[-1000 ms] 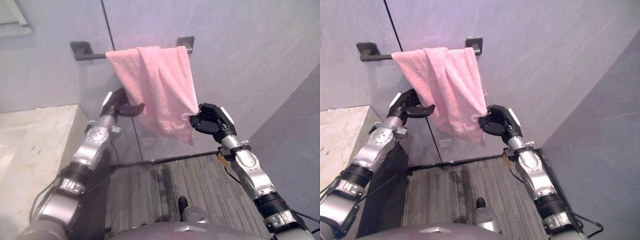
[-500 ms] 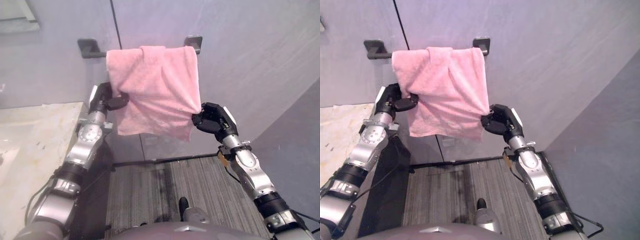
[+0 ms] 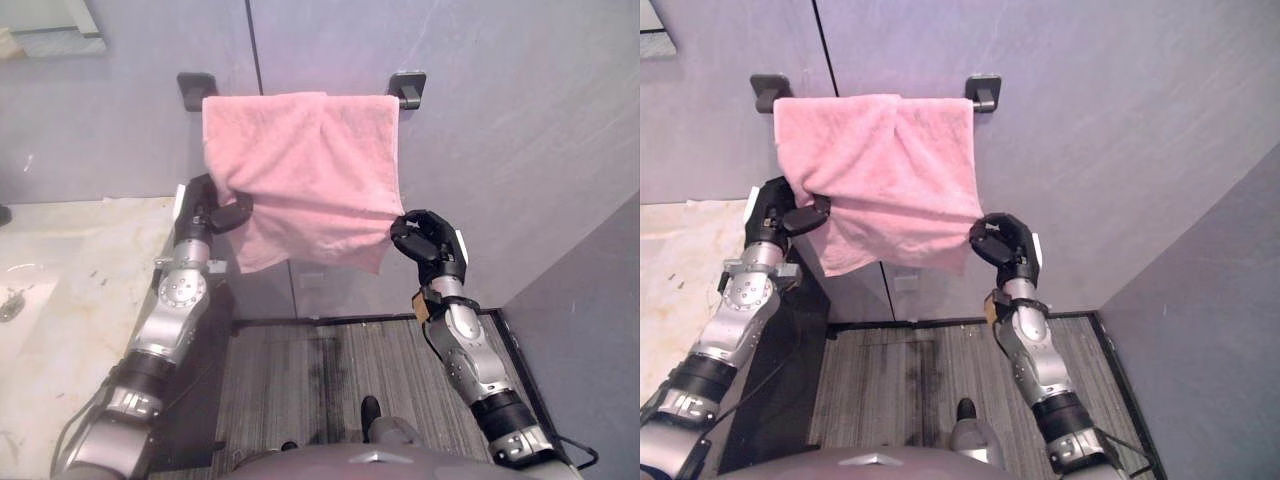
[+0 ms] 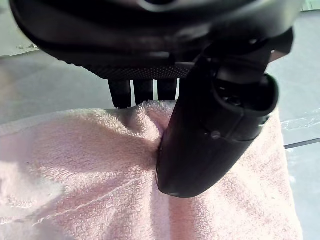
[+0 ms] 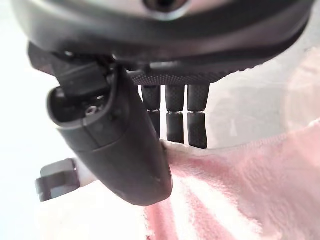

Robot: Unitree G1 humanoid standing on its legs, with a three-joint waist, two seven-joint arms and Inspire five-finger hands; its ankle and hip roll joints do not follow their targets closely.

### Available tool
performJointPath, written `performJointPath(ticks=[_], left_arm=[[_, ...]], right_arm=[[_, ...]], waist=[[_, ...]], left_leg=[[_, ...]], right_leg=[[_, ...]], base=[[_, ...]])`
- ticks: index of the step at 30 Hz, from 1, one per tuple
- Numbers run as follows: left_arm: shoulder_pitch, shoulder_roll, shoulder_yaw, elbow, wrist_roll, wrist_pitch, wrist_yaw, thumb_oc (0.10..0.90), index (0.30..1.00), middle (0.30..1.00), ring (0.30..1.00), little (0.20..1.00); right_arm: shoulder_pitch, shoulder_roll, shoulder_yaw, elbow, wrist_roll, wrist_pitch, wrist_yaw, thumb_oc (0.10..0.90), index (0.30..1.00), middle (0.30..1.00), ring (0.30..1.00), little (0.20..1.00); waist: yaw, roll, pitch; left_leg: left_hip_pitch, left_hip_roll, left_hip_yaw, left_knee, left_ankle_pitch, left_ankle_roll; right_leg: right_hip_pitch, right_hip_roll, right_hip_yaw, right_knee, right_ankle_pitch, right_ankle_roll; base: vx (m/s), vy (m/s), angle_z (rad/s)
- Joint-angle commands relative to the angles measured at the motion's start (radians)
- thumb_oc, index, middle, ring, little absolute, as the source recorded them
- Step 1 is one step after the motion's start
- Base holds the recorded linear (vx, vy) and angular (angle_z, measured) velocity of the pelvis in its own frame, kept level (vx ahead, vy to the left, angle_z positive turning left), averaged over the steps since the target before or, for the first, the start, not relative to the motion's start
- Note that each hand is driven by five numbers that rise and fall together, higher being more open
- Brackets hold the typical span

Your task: Organize the bathroom.

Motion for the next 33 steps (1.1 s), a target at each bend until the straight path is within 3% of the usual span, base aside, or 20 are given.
performJointPath(ticks=[1, 5, 6, 7, 8, 10, 22, 33], left_arm=[[-0.079, 0.029, 0.08, -0.052, 0.029, -0.12, 0.102, 0.433, 0.349, 0.349, 0.349, 0.349], [-0.09, 0.031, 0.069, -0.049, 0.025, -0.113, 0.093, 0.521, 0.481, 0.481, 0.481, 0.481], [-0.095, 0.033, 0.063, -0.045, 0.021, -0.112, 0.091, 0.709, 0.764, 0.764, 0.764, 0.764], [-0.096, 0.034, 0.062, -0.045, 0.02, -0.11, 0.092, 0.775, 0.862, 0.862, 0.862, 0.862], [-0.098, 0.034, 0.061, -0.043, 0.016, -0.107, 0.088, 0.8, 0.9, 0.9, 0.9, 0.9], [-0.102, 0.035, 0.057, -0.035, 0.016, -0.1, 0.085, 0.8, 0.9, 0.9, 0.9, 0.9], [-0.025, -0.011, 0.081, -0.068, -0.039, -0.049, 0.014, 0.8, 0.9, 0.9, 0.9, 0.9], [0.045, -0.035, 0.053, -0.075, -0.074, 0.062, -0.117, 0.8, 0.9, 0.9, 0.9, 0.9]], right_arm=[[-0.062, -0.028, -0.106, -0.025, 0.056, -0.102, -0.109, 0.4, 0.3, 0.3, 0.3, 0.3], [-0.073, -0.02, -0.095, -0.024, 0.055, -0.098, -0.119, 0.4, 0.3, 0.3, 0.3, 0.3], [-0.076, -0.021, -0.09, -0.022, 0.048, -0.102, -0.116, 0.4, 0.3, 0.3, 0.3, 0.3], [-0.077, -0.021, -0.089, -0.023, 0.047, -0.103, -0.115, 0.4, 0.3, 0.3, 0.3, 0.3], [-0.079, -0.022, -0.088, -0.023, 0.047, -0.102, -0.113, 0.562, 0.542, 0.542, 0.542, 0.542], [-0.086, -0.029, -0.09, -0.021, 0.045, -0.094, -0.099, 0.8, 0.9, 0.9, 0.9, 0.9], [-0.032, -0.062, -0.117, -0.042, -0.066, -0.107, -0.082, 0.8, 0.9, 0.9, 0.9, 0.9], [0.016, -0.062, -0.141, -0.005, -0.069, -0.114, -0.079, 0.8, 0.9, 0.9, 0.9, 0.9]], waist=[[0.02, 0.066, -0.039], [0.02, 0.068, -0.037], [0.02, 0.069, -0.037], [0.02, 0.07, -0.038], [0.02, 0.07, -0.037], [0.021, 0.07, -0.038], [0.032, 0.065, -0.03], [0.06, 0.059, -0.025]], left_leg=[[-0.008, -0.012, -0.061, 0.032, -0.11, 0.018], [-0.01, -0.014, -0.061, 0.033, -0.109, 0.018], [-0.01, -0.014, -0.06, 0.035, -0.109, 0.017], [-0.01, -0.014, -0.06, 0.035, -0.109, 0.017], [-0.01, -0.014, -0.059, 0.036, -0.109, 0.017], [-0.013, -0.015, -0.06, 0.04, -0.11, 0.016], [-0.021, -0.015, -0.079, 0.042, -0.107, 0.018], [-0.033, -0.008, -0.117, 0.002, -0.085, 0.017]], right_leg=[[-0.088, -0.062, -0.03, 0.144, -0.069, 0.082], [-0.089, -0.061, -0.029, 0.144, -0.07, 0.08], [-0.09, -0.06, -0.028, 0.144, -0.07, 0.08], [-0.09, -0.06, -0.027, 0.144, -0.07, 0.08], [-0.09, -0.059, -0.027, 0.145, -0.071, 0.08], [-0.089, -0.059, -0.027, 0.145, -0.073, 0.079], [-0.097, -0.057, -0.023, 0.166, -0.066, 0.08], [-0.074, -0.054, -0.07, 0.15, -0.089, 0.084]], base=[[0.0, 0.0, 0.0], [0.0, 0.0, 0.0], [0.0, 0.0, 0.0], [0.0, 0.0, 0.0], [0.0, 0.0, 0.0], [-0.02, -0.005, 0.0], [-0.07, -0.022, 0.0], [-0.09, -0.043, 0.12]])
